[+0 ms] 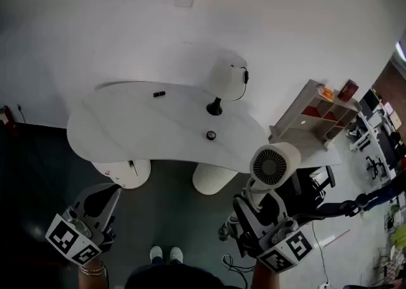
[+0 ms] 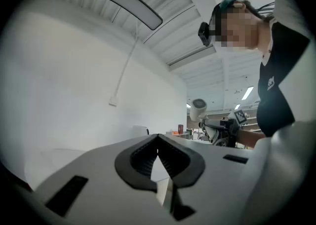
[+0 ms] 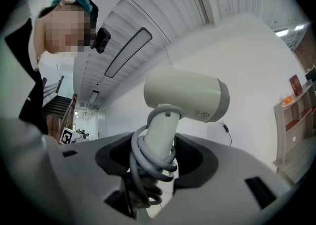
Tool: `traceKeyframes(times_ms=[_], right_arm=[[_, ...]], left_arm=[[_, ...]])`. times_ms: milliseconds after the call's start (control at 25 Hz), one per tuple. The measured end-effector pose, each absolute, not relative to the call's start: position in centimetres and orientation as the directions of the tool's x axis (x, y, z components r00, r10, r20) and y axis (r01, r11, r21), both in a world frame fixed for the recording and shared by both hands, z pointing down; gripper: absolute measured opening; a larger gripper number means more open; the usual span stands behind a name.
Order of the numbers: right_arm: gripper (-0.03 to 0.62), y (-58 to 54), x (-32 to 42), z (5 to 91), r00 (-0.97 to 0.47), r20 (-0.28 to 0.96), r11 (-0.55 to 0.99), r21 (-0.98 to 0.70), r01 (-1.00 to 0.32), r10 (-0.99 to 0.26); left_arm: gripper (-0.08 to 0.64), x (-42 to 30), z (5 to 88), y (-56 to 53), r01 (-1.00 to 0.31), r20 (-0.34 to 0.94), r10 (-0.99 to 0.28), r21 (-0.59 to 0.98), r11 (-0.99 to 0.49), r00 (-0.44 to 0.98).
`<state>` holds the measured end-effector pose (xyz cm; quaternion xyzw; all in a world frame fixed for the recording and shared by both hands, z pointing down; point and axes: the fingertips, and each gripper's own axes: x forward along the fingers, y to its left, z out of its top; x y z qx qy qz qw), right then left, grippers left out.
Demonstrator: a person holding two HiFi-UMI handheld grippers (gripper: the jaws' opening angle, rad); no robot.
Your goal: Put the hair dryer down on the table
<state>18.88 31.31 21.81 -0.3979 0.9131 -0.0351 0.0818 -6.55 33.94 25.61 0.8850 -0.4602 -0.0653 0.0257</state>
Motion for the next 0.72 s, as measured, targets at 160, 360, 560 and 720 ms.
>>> traceKeyframes(times_ms=[160,360,560,720], right_arm=[[0.244,30.6,19.3,21.9,-0.672,-0.11,0.681,-0.133,-0.721,-0.733],[0.244,30.3,19.7,22.2,-0.666,-0.102,0.673,-0.144,-0.725,-0.739],[0.244,30.3,19.7,21.8,-0.671,-0.122,0.681,-0.181,-0.709,-0.731],[0.242,30.2,19.6,21.2,-0.678,-0.147,0.691,-0.23,-0.685,-0.72]], left_arm=[[0.008,-6.0,25.6,33.7,-0.81,-0.092,-0.817,0.104,-0.577,0.57],[0.008,-6.1,25.8,33.5,-0.816,-0.089,-0.824,0.111,-0.567,0.56],[0.009,-6.0,25.7,33.3,-0.815,-0.087,-0.823,0.113,-0.568,0.561],[0.008,-5.8,26.0,32.9,-0.818,-0.077,-0.827,0.121,-0.562,0.557]])
